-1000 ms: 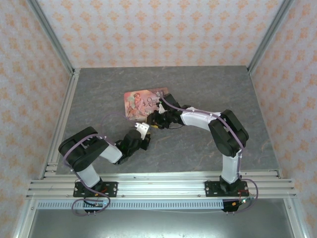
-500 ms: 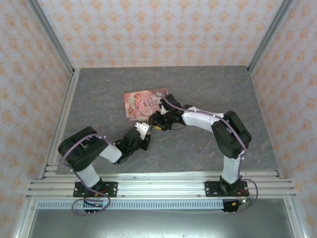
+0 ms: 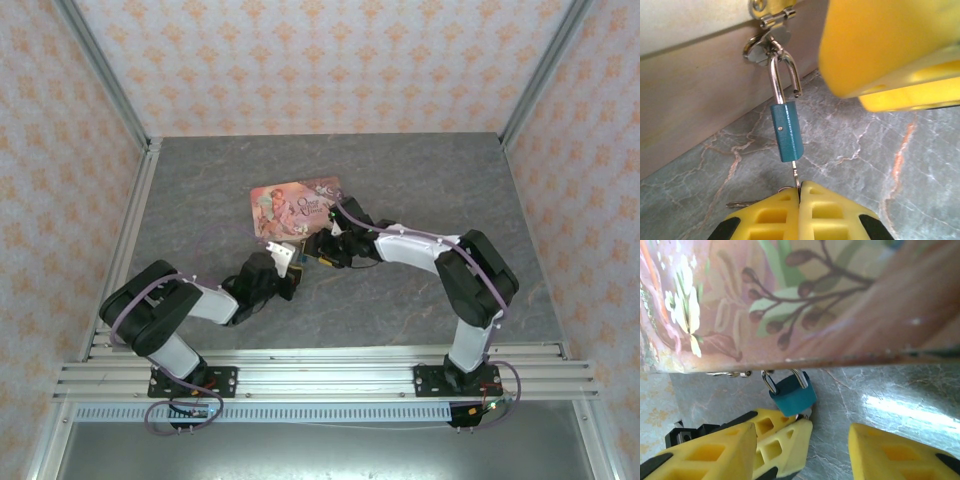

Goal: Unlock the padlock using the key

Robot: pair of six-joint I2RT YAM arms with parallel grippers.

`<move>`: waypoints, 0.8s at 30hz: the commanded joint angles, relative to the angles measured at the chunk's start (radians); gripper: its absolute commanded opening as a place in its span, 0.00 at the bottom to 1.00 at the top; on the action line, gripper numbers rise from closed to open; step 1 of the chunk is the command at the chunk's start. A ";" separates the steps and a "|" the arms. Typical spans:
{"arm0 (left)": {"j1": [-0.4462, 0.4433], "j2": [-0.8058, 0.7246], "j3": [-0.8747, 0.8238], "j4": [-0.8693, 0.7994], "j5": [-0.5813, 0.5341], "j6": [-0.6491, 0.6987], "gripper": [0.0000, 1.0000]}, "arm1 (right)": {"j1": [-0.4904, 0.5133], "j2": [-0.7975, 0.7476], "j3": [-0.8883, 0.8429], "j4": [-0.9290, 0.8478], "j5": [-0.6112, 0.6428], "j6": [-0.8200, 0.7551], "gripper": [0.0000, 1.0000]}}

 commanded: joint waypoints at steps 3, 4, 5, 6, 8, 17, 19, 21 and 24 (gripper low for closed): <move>0.027 -0.041 0.012 -0.019 0.097 -0.026 0.00 | 0.008 -0.013 -0.074 0.140 0.006 0.073 0.54; 0.033 -0.045 0.012 -0.018 0.109 -0.029 0.00 | 0.008 -0.009 -0.084 0.160 0.006 0.079 0.55; 0.038 -0.050 0.014 -0.024 0.120 -0.030 0.00 | 0.008 -0.006 -0.094 0.182 0.006 0.082 0.55; 0.042 -0.053 0.015 -0.030 0.130 -0.029 0.00 | 0.010 -0.002 -0.103 0.202 0.008 0.087 0.55; 0.056 -0.057 0.017 -0.029 0.159 -0.035 0.00 | 0.010 0.012 -0.121 0.254 0.005 0.103 0.56; 0.102 -0.059 0.018 -0.006 0.256 -0.075 0.00 | 0.028 0.066 -0.147 0.359 -0.008 0.154 0.56; 0.108 -0.059 0.020 -0.002 0.271 -0.083 0.00 | 0.030 0.066 -0.154 0.360 -0.003 0.159 0.57; 0.111 -0.063 0.022 -0.004 0.278 -0.084 0.00 | 0.030 0.062 -0.167 0.360 0.009 0.165 0.57; 0.114 -0.068 0.022 -0.006 0.285 -0.090 0.00 | 0.032 0.055 -0.187 0.362 0.023 0.175 0.58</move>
